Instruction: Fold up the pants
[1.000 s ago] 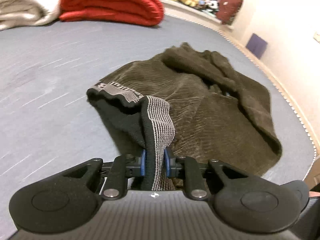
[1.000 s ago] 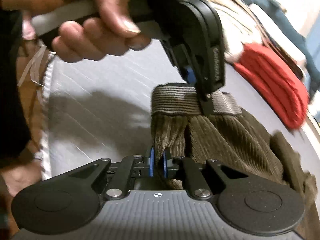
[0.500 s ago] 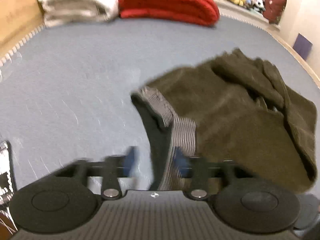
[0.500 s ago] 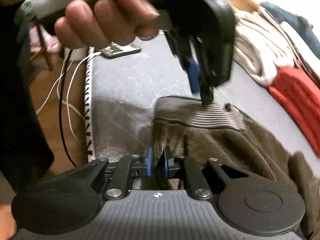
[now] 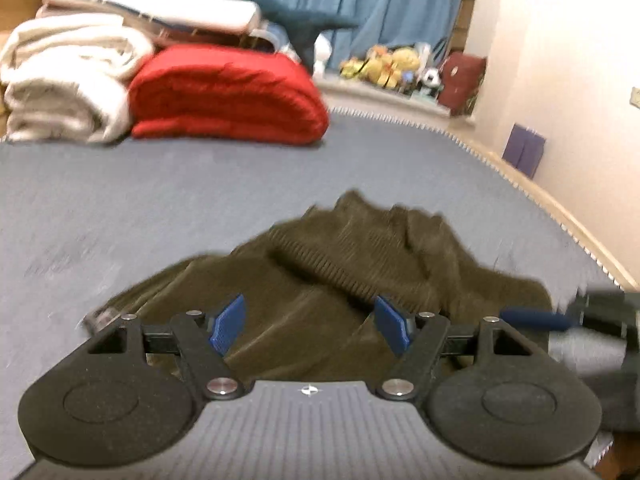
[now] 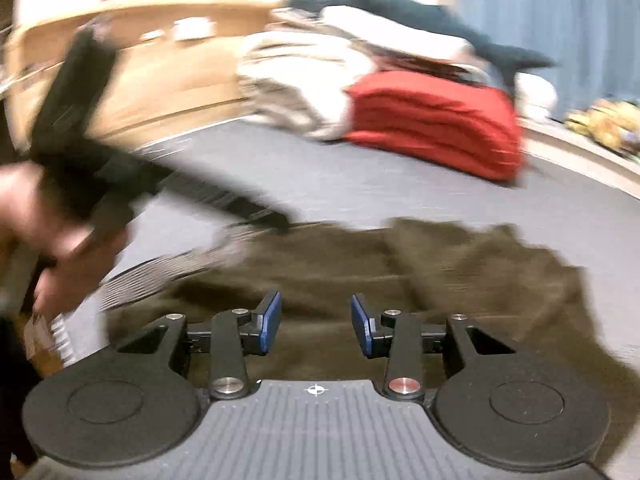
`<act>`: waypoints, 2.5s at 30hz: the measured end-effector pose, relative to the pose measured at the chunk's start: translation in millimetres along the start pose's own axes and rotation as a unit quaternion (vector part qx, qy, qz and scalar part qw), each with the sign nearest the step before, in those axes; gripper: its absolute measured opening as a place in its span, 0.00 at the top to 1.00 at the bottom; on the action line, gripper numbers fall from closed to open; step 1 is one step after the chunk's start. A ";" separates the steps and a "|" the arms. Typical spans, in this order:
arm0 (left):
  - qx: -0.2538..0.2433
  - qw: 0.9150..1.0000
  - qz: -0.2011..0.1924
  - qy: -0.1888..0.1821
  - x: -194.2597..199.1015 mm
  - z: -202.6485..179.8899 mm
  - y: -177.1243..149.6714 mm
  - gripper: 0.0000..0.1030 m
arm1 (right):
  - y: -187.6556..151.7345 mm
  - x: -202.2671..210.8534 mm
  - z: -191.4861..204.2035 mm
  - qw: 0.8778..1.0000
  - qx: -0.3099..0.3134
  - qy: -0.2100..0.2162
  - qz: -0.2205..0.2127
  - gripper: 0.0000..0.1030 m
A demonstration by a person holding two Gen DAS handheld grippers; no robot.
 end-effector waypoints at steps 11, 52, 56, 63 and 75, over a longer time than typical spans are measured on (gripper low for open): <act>0.052 0.993 0.102 0.018 -69.7 -18.0 -23.2 0.38 | -90.1 -106.7 -135.7 0.964 -0.235 -0.099 0.081 0.50; -0.040 0.986 0.162 -0.016 -70.3 -84.8 -93.6 0.38 | -346.4 175.1 -240.8 0.808 -0.550 -0.206 0.051 0.47; -0.042 0.985 0.165 -0.003 -77.7 -79.1 -96.9 0.38 | -354.2 157.0 -265.3 0.796 -0.582 -0.170 0.010 0.46; -0.043 0.986 0.158 0.015 -83.9 -67.0 -91.9 0.37 | -355.3 137.0 -308.2 0.763 -0.630 -0.142 -0.042 0.46; -0.044 0.986 0.162 0.020 -90.4 -66.7 -94.6 0.35 | -326.6 157.5 -306.5 0.826 -0.536 -0.164 -0.059 0.72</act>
Point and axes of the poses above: each gripper's, at about its wrist camera, not at the fingertips, and x roughly against the way its jaws point, z to its left, y to its top, the point moved 8 cm from there along -x, roughly the way its jaws point, and after that the axes turned 15 degrees about x, right-handed, at the moved point
